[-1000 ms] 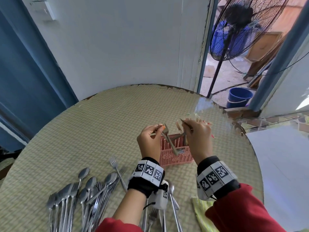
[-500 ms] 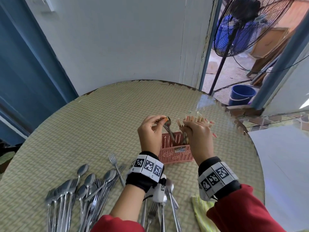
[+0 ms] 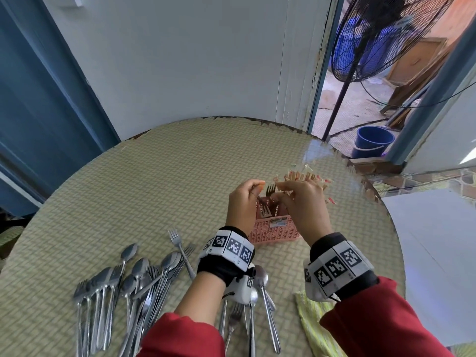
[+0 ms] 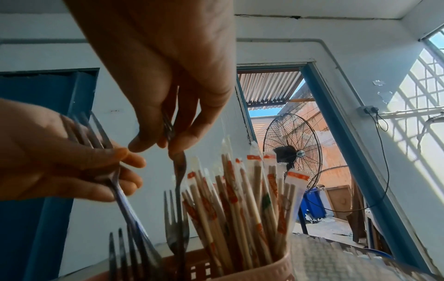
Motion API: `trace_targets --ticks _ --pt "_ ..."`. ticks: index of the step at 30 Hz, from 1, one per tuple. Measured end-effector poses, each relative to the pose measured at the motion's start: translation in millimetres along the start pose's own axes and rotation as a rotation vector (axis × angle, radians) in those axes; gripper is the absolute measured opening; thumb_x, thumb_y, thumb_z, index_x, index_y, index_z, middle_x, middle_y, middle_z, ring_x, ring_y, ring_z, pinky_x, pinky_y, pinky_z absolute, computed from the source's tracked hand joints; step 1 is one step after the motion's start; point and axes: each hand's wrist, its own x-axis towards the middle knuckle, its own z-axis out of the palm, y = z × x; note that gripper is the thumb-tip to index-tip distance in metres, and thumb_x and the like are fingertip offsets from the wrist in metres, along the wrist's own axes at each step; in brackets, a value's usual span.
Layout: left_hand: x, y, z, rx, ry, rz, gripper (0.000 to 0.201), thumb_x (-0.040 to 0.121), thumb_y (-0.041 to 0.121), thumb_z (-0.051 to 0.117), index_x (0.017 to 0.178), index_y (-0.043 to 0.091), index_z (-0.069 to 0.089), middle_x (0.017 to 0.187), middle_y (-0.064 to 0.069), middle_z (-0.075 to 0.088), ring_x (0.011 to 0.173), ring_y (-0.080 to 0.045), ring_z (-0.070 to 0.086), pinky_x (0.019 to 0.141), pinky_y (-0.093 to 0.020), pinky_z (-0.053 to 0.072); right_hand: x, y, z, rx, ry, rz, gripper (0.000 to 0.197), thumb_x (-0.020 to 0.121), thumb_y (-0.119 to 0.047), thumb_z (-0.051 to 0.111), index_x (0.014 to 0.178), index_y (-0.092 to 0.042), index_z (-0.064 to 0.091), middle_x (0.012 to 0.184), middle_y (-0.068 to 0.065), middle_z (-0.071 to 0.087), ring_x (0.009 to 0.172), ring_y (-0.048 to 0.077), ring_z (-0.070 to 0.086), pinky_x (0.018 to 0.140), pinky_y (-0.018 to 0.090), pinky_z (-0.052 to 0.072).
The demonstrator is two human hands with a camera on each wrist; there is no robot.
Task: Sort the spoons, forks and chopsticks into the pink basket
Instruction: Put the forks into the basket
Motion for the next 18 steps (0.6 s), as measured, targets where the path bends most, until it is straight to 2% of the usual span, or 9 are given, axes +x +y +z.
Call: trace_targets --ticks 3,5,7,9,11,13,16,18 --pt "1 -3 3 0.071 -0.202 -0.084 0.036 0.098 0.029 0.042 0.128 0.011 0.047 0.128 -0.007 0.055 0.118 -0.018 0.053 0.092 -0.025 0.042 -2 -7 2 -0.001 -0.082 -0.085 0.028 0.087 -0.012 0.062 0.115 -0.01 0.065 0.11 0.007 0.067 0.107 0.024 0.057 0.096 0.033 0.043" --pt "-1 -8 3 0.092 -0.293 -0.11 0.046 0.095 0.029 0.048 0.137 0.013 0.037 0.142 -0.006 0.042 0.131 -0.017 0.04 0.104 -0.028 0.035 -8 -10 2 -0.009 -0.116 -0.099 0.031 0.092 -0.007 0.053 0.121 -0.008 0.061 0.118 0.008 0.064 0.114 0.023 0.054 0.099 0.028 0.036" --pt "-5 -10 -2 0.071 -0.323 -0.13 0.051 0.092 0.026 0.054 0.139 0.019 0.036 0.144 -0.002 0.039 0.133 -0.014 0.036 0.109 -0.033 0.032 -15 -10 0 -0.009 -0.099 -0.096 0.031 0.093 -0.006 0.048 0.121 -0.008 0.06 0.117 0.007 0.064 0.113 0.022 0.053 0.095 0.022 0.033" --pt "-14 -12 -11 0.009 -0.275 -0.104 0.046 0.091 0.022 0.055 0.135 0.022 0.042 0.139 0.001 0.044 0.129 -0.012 0.041 0.106 -0.032 0.038 -24 -11 -1 0.019 -0.056 -0.093 0.029 0.093 -0.005 0.048 0.117 -0.01 0.063 0.11 0.004 0.066 0.105 0.02 0.054 0.091 0.021 0.036" --pt "-27 -15 -23 -0.019 -0.176 -0.077 0.037 0.093 0.02 0.052 0.129 0.023 0.048 0.134 0.004 0.05 0.122 -0.007 0.047 0.093 -0.017 0.043 -34 -11 -2 0.071 -0.014 -0.102 0.025 0.091 -0.004 0.05 0.109 -0.011 0.065 0.101 -0.004 0.065 0.095 0.018 0.056 0.086 0.028 0.045" --pt "-44 -21 -35 0.005 -0.086 -0.107 0.029 0.093 0.019 0.05 0.122 0.022 0.053 0.124 0.009 0.055 0.112 -0.003 0.052 0.08 -0.009 0.044 -46 -11 0 0.103 -0.006 -0.112 0.024 0.089 -0.002 0.052 0.105 -0.011 0.067 0.094 -0.01 0.06 0.089 0.013 0.054 0.081 0.026 0.046" --pt "-71 -42 -52 0.017 -0.015 -0.181 0.023 0.092 0.014 0.052 0.113 0.022 0.057 0.114 0.01 0.06 0.102 0.001 0.055 0.082 -0.012 0.046 -67 -5 13 0.121 -0.054 -0.1 0.022 0.088 -0.001 0.053 0.101 -0.011 0.068 0.091 -0.01 0.062 0.082 0.008 0.055 0.076 0.024 0.048" --pt "-91 -60 -60 0.02 0.018 -0.247 0.021 0.09 0.011 0.053 0.108 0.021 0.06 0.108 0.009 0.062 0.097 0.002 0.056 0.08 -0.011 0.045 -81 2 28 0.152 -0.103 -0.066 0.022 0.085 0.001 0.055 0.097 -0.011 0.069 0.087 -0.009 0.066 0.077 0.004 0.057 0.072 0.019 0.048"
